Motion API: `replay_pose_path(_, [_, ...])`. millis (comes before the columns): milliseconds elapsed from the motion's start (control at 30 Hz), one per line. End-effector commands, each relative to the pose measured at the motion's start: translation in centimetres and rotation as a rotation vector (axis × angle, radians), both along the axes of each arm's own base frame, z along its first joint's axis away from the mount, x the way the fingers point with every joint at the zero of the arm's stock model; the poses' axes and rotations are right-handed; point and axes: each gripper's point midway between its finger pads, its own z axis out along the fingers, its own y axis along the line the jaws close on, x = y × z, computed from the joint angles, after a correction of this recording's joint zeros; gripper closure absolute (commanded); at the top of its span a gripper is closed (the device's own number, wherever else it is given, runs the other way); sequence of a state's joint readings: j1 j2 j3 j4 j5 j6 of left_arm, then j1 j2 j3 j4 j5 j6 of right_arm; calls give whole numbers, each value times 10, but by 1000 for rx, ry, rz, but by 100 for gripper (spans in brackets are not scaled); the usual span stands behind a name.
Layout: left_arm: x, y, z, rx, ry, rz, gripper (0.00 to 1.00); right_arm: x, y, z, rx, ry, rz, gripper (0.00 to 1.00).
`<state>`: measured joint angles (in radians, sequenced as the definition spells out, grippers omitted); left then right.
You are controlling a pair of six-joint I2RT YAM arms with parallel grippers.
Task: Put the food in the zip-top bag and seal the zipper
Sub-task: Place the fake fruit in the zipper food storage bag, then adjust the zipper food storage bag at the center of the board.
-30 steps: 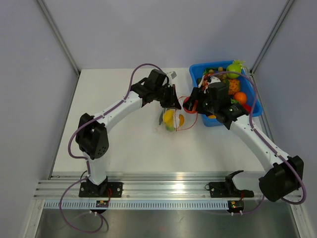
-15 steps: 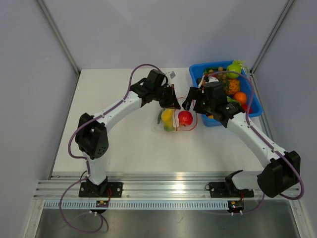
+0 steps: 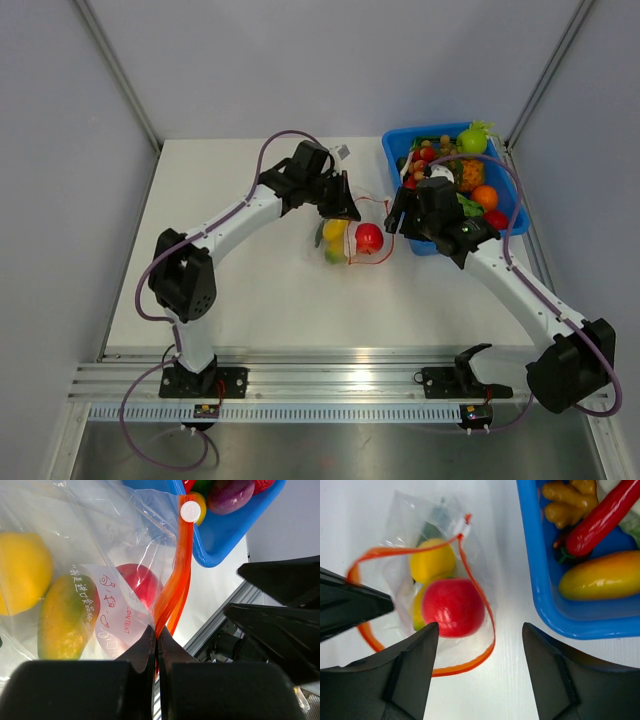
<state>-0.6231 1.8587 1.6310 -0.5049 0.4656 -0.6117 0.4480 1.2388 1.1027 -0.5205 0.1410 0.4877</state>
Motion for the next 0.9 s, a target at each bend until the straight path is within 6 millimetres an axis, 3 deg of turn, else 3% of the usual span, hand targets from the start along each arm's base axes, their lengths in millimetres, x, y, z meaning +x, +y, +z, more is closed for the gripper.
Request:
replay_pose_path(0, [-2, 1, 41, -85, -74, -12, 100, -16, -4, -26, 4, 57, -20, 27])
replay_pose_path(200, [-1, 4, 47, -95, -83, -3, 100, -26, 10, -45, 84, 101, 16, 34])
replay_pose_path(433, [-2, 6, 56, -107, -97, 0, 100, -19, 25, -53, 124, 113, 54, 36])
replay_pose_path(567, [-3, 8, 61, -113, -101, 2, 100, -17, 37, -60, 145, 133, 80, 52])
replay_pose_path(700, [-2, 13, 67, -124, -110, 7, 100, -14, 41, -55, 148, 123, 93, 75])
replay_pose_path(733, [0, 15, 69, -123, -116, 10, 100, -13, 40, -53, 144, 118, 90, 85])
replay_pose_path(800, [3, 22, 71, -117, -127, 24, 100, -10, 38, -38, 139, 88, 88, 96])
replay_pose_path(867, [6, 28, 70, -106, -129, 39, 100, -5, 40, -12, 151, 32, 99, 100])
